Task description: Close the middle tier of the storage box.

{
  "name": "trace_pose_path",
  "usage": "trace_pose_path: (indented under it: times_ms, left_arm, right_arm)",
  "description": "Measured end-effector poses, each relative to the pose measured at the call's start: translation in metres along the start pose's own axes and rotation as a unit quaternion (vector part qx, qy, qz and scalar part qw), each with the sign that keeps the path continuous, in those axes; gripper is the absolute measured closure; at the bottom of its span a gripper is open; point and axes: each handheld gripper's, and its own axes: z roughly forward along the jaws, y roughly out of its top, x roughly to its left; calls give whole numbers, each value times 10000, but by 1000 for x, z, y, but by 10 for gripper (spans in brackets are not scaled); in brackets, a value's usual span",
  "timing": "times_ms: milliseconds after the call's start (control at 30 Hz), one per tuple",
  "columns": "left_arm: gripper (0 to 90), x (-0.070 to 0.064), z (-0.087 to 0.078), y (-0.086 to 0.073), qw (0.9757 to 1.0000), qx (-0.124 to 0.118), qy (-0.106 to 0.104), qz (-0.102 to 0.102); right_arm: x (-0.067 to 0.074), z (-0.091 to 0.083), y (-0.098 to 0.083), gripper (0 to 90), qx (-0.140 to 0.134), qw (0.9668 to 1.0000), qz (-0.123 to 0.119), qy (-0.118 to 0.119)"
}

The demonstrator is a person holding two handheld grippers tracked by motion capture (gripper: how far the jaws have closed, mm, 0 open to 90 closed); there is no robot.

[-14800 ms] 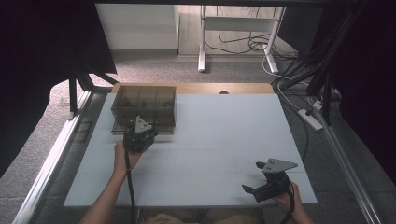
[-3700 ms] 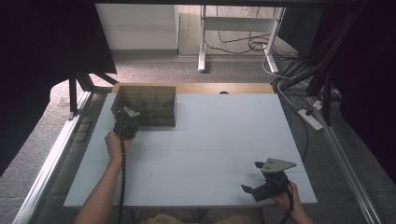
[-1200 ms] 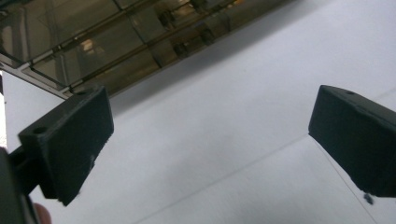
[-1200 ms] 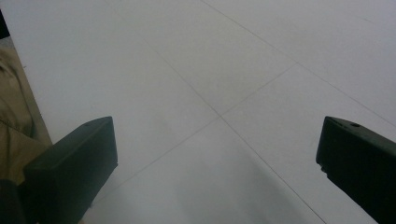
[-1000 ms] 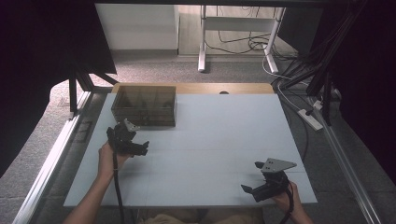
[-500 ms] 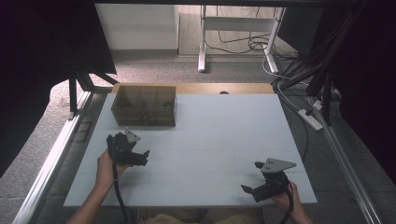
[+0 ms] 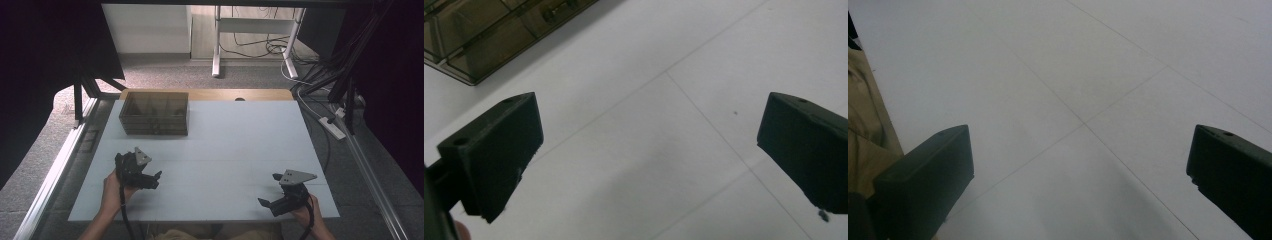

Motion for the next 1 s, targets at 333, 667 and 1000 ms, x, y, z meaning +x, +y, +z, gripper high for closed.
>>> trace_pose_path:
  times_ms: [333, 667, 1000]
  left_arm:
    - [0, -18, -10, -9, 9998, -105, -66, 171]
    - [0, -32, -14, -19, 9995, -161, -157, 221]
    - [0, -40, -15, -29, 9993, -245, -185, 189]
  right_arm:
    - [0, 0, 0, 0, 14, 10000, -11, -5]
    - [0, 0, 0, 0, 21, 10000, -11, -5]
    - [1, 0, 0, 0, 28, 10000, -14, -11]
